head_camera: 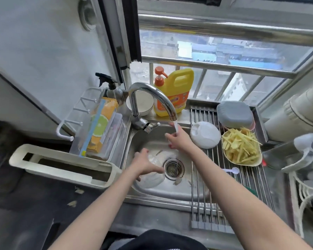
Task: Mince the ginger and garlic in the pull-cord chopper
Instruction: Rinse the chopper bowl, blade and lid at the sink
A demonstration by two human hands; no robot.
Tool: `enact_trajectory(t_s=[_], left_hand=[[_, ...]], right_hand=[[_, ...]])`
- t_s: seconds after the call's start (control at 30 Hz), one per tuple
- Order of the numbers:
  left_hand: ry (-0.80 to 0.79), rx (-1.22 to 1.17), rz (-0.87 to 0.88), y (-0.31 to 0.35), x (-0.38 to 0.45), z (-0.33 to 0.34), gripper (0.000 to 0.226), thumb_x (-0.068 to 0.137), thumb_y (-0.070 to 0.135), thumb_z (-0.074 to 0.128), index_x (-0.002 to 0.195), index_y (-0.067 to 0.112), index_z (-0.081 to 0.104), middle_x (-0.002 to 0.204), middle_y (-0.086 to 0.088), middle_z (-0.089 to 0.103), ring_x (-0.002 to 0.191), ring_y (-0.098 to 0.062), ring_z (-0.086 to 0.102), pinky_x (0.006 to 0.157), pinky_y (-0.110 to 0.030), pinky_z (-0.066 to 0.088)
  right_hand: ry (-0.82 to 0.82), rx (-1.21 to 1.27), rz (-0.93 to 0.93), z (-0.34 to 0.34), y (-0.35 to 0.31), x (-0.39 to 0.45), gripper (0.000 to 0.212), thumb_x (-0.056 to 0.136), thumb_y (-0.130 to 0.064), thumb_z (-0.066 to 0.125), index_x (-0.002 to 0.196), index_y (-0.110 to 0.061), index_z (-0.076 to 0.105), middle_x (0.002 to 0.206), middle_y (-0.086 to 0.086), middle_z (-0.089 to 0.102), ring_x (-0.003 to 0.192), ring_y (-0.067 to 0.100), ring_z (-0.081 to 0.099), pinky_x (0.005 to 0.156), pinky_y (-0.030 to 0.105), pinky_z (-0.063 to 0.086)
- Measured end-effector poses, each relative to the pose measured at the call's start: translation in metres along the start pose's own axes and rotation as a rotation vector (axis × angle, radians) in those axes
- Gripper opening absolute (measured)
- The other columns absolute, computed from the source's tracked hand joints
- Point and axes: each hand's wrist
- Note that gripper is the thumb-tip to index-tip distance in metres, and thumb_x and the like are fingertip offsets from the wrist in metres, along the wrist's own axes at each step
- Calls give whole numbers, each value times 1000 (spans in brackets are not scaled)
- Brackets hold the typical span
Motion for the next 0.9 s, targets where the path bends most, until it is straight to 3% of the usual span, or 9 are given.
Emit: enact_trajectory(t_s=[0.07, 0.17, 0.23, 0.33, 0.43, 0.57, 0.7, 0.8, 0.9], left_hand=[[7, 165, 81, -4, 0, 4, 122, 56, 43, 87, 150, 23, 14, 152, -5, 23, 132, -30, 37, 84, -47, 55], [-2, 358, 173, -12, -5, 5, 125, 57, 45, 87, 151, 18, 10, 156, -6, 17, 140, -31, 25, 112, -43, 31], [33, 547, 225, -14, -11, 4, 117, 59, 42, 87, 147, 14, 16, 153, -5, 22, 136, -34, 28, 107, -43, 35], [69, 823, 260, -18, -11, 7, 109, 63, 32, 86, 144, 13, 17, 152, -4, 18, 134, -35, 24, 96, -45, 44], [38, 933, 281, -18, -5, 11, 110, 73, 14, 78, 150, 21, 1, 158, -2, 2, 143, -39, 4, 97, -47, 45], [98, 882, 293, -20, -2, 16, 112, 76, 11, 74, 150, 25, -9, 159, -2, -7, 144, -37, -4, 98, -44, 44], [140, 751, 264, -27, 3, 12, 115, 75, 15, 76, 150, 23, -11, 154, -16, -25, 144, -37, -13, 105, -42, 40], [148, 584, 284, -29, 7, 9, 114, 68, 35, 81, 150, 22, 3, 157, -12, -7, 145, -33, -7, 109, -43, 34], [199, 348, 361, -28, 5, 11, 104, 56, 48, 82, 139, 26, 23, 147, 2, 20, 137, -24, 14, 108, -40, 33]], right_hand=[[-122, 35, -23, 15, -15, 16, 48, 94, -23, 56, 139, -26, 38, 101, 10, 62, 69, 15, 62, 63, 24, 55], [-16, 72, -77, 36, -25, 30, 30, 98, -17, 49, 127, -9, 53, 88, 4, 64, 64, 7, 60, 61, 14, 53], [130, -118, -170, 44, -35, 39, 21, 98, -10, 46, 110, -2, 60, 82, 5, 65, 65, 9, 60, 59, 15, 51], [214, -494, -295, 54, -48, 53, 11, 95, -7, 51, 101, -4, 59, 96, 13, 70, 88, 28, 66, 73, 40, 54], [199, -508, -306, 56, -56, 55, 11, 93, -4, 51, 103, -2, 55, 101, 15, 68, 95, 32, 64, 74, 40, 51], [174, -289, -372, 46, -33, 13, 28, 98, -20, 46, 123, -8, 48, 99, 13, 66, 92, 29, 61, 74, 38, 44], [311, -612, -383, 16, 37, -33, 11, 91, -22, 56, 92, -12, 61, 83, 6, 62, 79, 30, 58, 68, 38, 40], [548, -434, -158, -23, 83, -51, 9, 88, -14, 60, 96, -10, 63, 89, 9, 61, 82, 29, 54, 70, 38, 43], [540, -455, -72, -47, 107, -50, 16, 86, -17, 64, 101, -11, 66, 96, 13, 64, 89, 36, 54, 76, 41, 45]])
Point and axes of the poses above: each hand's wrist, its own x-axis towards the middle knuckle, its own z-axis out of the palm, y = z × x
